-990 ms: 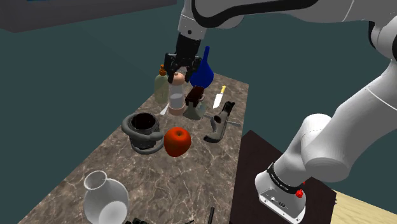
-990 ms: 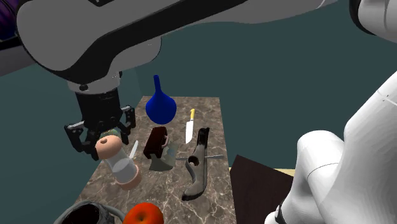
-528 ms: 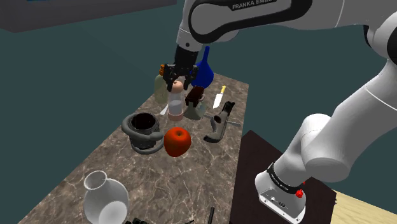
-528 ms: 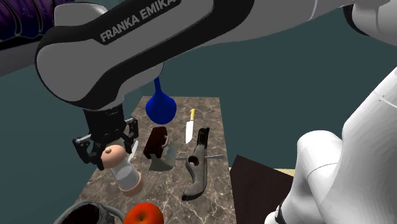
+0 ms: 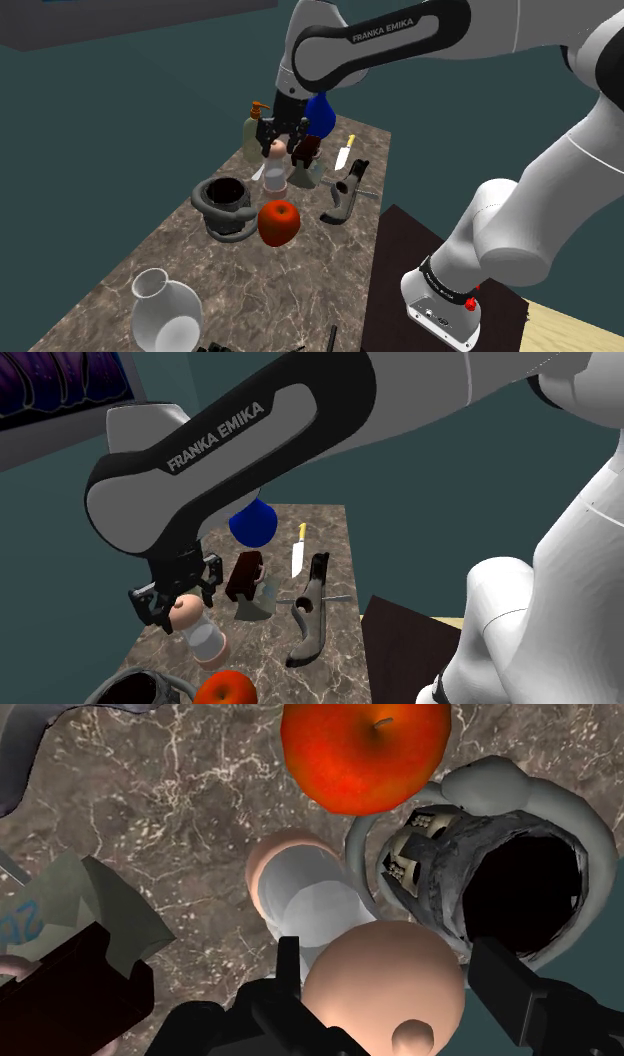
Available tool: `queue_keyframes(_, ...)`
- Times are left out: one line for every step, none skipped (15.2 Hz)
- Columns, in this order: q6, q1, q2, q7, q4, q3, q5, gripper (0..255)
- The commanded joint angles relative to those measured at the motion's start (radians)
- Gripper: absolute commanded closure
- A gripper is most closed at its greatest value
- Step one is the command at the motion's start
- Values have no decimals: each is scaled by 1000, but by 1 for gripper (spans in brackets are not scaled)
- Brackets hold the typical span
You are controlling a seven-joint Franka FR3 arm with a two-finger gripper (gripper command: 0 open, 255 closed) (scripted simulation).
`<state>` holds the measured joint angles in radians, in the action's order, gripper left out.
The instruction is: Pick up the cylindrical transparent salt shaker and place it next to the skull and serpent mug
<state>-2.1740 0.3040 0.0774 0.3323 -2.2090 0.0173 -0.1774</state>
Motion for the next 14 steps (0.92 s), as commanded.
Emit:
queue_keyframes(-28,1,-13,-4,-15,-1,-4,255)
queue_keyframes(-41,2,-19,-7,-22,-1,-6,255)
queue_keyframes(-54,2,-25,-9,-29,-1,-8,255)
queue_keyframes(-68,2,-32,-12,-36,-2,-10,255)
queue_keyframes(-81,2,-39,-15,-42,-2,-12,255)
queue_keyframes(-94,3,-46,-18,-49,-2,-14,255)
queue_keyframes(-107,3,-53,-21,-55,-2,-16,255)
queue_keyframes(-120,3,-60,-23,-60,-2,-19,255)
queue_keyframes(-133,4,-68,-27,-66,-3,-21,255)
queue_keyframes(-146,4,-76,-30,-72,-3,-24,255)
queue_keyframes(-155,4,-81,-32,-75,-3,-25,255)
queue_keyframes(-155,4,-81,-32,-75,-3,-25,255)
queue_keyframes(-155,4,-81,-32,-75,-3,-25,255)
queue_keyframes(-155,4,-81,-32,-75,-3,-25,255)
